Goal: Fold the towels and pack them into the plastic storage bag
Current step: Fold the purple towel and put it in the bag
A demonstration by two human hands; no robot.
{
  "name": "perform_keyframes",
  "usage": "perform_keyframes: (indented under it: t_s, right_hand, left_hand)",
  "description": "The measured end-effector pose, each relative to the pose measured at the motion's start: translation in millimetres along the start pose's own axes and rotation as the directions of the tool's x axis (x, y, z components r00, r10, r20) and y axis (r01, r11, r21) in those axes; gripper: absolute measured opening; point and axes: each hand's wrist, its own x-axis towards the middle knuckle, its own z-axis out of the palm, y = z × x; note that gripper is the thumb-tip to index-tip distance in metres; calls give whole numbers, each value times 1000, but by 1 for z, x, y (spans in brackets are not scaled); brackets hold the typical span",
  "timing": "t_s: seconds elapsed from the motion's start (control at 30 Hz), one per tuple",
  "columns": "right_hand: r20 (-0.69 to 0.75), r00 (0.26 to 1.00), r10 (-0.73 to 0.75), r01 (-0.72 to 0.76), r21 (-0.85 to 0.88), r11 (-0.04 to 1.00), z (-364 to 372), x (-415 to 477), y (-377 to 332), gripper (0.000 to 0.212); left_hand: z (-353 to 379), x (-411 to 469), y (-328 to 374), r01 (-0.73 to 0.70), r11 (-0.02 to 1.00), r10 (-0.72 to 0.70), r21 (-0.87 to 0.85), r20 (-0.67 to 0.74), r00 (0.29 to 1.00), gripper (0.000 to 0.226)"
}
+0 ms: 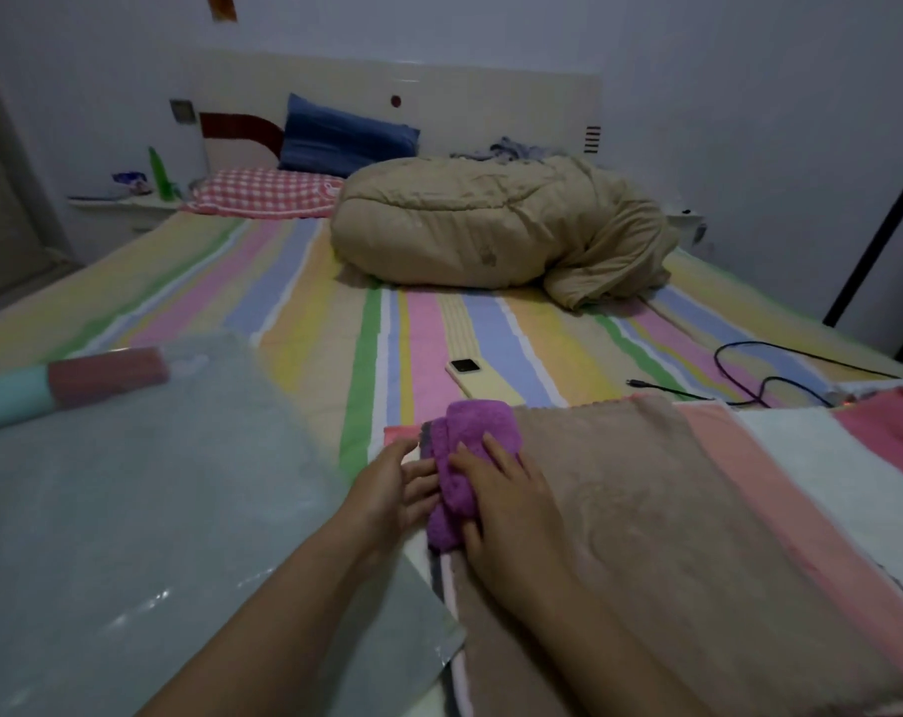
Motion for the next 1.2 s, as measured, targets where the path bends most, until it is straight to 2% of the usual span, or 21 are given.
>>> perform_keyframes:
  t_s: [0.03,0.1,0.2,0.27,0.3,0.33,0.37,0.43,0.5,0.57,0.6,0.67,0.73,0.77,0.83,0.9,1.0,1.07,1.13,1.17,1.2]
  right_hand:
    - [19,1000,-24,25,-64,998,1,0,-1,59]
    - [14,997,-73,75,-142,987,3,1,-2,55]
    - [25,996,-91,94,-171,981,0,0,-3,58]
    - [-9,998,-61,60,-80,995,-4,-1,-2,59]
    - [-54,998,-31,32,23,999,-5,-2,-1,59]
    - [-95,995,2,7,89,996,-6,-1,1,58]
    - [-91,996,4,3,77,997,-6,-2,2,58]
    - [10,994,-111,112,-111,988,-6,-5,-2,55]
    - [160,977,-140,161,-129,979,-8,-5,-8,56]
    - [262,961,-88,72,72,995,-15,0,-9,54]
    - [258,964,-62,11,196,981,-19,2,-10,50]
    - [113,990,86,-128,445,887,-23,12,-5,32]
    - [-10,934,357,-286,578,764,-22,24,10,20]
    - [26,892,452,-381,580,720,-21,30,17,24]
    - [248,815,523,-569,510,645,-23,41,26,51]
    - [467,705,533,-709,487,511,-31,51,26,65]
    - [721,557,413,-831,478,285,-47,57,13,61]
    - [751,555,357,-830,526,185,-51,52,3,56]
    - [735,583,346,-788,615,23,-53,39,-5,44]
    - [721,598,349,-757,652,-51,-54,32,-8,38]
    - [717,610,337,-730,674,-111,-57,23,-13,34]
  left_hand:
    - [-1,-2,1,-12,1000,12,-6,-5,1000,21]
    - [-6,2,-1,-89,990,97,108,-72,993,19]
    - [-14,14,-6,-134,875,262,465,-223,939,39]
    - [-19,23,-11,-56,835,225,548,-246,943,52]
    - [-23,31,-16,-32,821,192,570,-222,956,45]
    - [-20,29,-16,-22,815,168,580,-199,965,37]
    - [-18,27,-13,-8,826,143,563,-195,970,38]
    - [-15,23,-10,14,896,90,445,-212,973,34]
    - [-17,23,-10,42,938,33,343,-209,977,38]
    - [-18,21,-11,54,945,7,324,-184,983,39]
    - [-19,20,-11,59,945,-1,323,-176,984,38]
    - [-18,18,-12,47,951,3,307,-160,987,36]
    - [-14,17,-12,18,952,30,304,-153,988,35]
    - [-13,17,-12,11,949,41,316,-157,987,33]
    - [-12,19,-13,-8,934,77,357,-179,981,34]
    - [-12,18,-12,-33,907,125,419,-194,973,34]
    - [-11,5,-3,-119,855,202,505,-113,973,33]
    - [-14,-12,7,-206,843,244,496,-11,970,33]
    - [-28,-38,13,-310,803,324,509,63,944,26]
    - [-41,-52,13,-372,716,395,591,97,914,24]
    - [-56,-67,12,-413,570,446,711,155,882,26]
